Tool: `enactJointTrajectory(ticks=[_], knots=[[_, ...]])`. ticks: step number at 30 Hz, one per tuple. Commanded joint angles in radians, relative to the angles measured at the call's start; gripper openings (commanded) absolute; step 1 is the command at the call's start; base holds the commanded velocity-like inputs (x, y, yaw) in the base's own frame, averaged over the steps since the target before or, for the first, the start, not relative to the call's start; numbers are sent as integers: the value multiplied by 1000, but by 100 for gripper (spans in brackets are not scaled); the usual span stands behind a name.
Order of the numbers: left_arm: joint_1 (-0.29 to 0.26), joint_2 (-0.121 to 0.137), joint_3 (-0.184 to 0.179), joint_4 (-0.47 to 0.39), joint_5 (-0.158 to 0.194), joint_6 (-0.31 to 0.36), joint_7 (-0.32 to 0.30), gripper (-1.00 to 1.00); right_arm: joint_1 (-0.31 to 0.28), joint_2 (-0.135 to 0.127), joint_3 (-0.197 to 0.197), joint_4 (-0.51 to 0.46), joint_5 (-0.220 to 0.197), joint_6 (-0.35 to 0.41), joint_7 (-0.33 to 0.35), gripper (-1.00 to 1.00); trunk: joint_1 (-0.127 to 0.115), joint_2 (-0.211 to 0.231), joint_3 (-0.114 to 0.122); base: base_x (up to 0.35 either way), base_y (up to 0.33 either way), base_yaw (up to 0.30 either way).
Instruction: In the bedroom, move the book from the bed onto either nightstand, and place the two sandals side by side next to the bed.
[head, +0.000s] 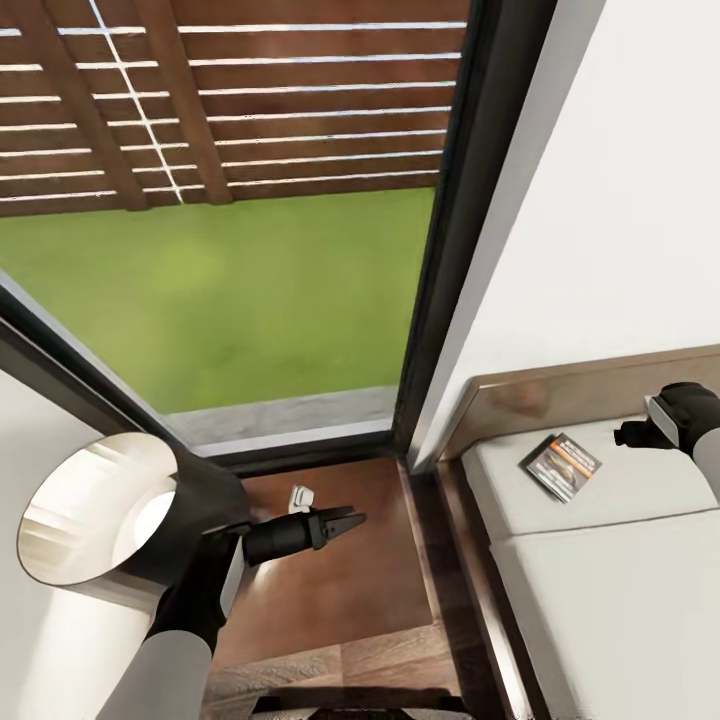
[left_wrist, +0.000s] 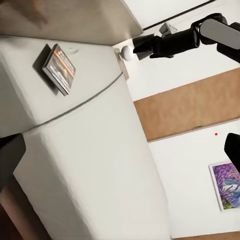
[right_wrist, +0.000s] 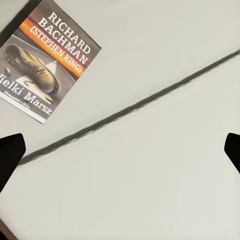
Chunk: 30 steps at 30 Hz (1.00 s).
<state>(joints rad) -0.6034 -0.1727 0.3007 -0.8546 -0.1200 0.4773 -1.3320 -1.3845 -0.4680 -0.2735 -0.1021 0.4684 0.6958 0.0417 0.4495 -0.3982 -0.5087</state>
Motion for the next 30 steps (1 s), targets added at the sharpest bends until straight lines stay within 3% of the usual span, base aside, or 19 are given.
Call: enactJointTrajectory(ticks=[1, 11, 13, 18, 30], knots=[[-1, -2, 6, -1, -10, 11, -9, 100, -1, 0, -7, -1, 11, 3, 4, 100, 1, -2, -3, 0, 0, 0], [-1, -2, 6, -1, -10, 11, -9, 100, -1, -4, -8, -3, 9, -130, -4, 100, 1, -2, -19, 0, 0, 0], [-1, -2, 6, -1, -10, 11, -9, 100, -1, -4, -7, -4, 9, -142, -32, 100, 1, -2, -22, 0, 0, 0], [-1, -2, 6, 0, -11, 11, -9, 100, -1, -4, -8, -3, 9, -147, -99, 100, 1, -2, -30, 0, 0, 0], [-1, -2, 6, 0, -11, 11, -9, 100, -1, -13, -9, -6, 9, -150, -118, 100, 1, -2, -49, 0, 0, 0]])
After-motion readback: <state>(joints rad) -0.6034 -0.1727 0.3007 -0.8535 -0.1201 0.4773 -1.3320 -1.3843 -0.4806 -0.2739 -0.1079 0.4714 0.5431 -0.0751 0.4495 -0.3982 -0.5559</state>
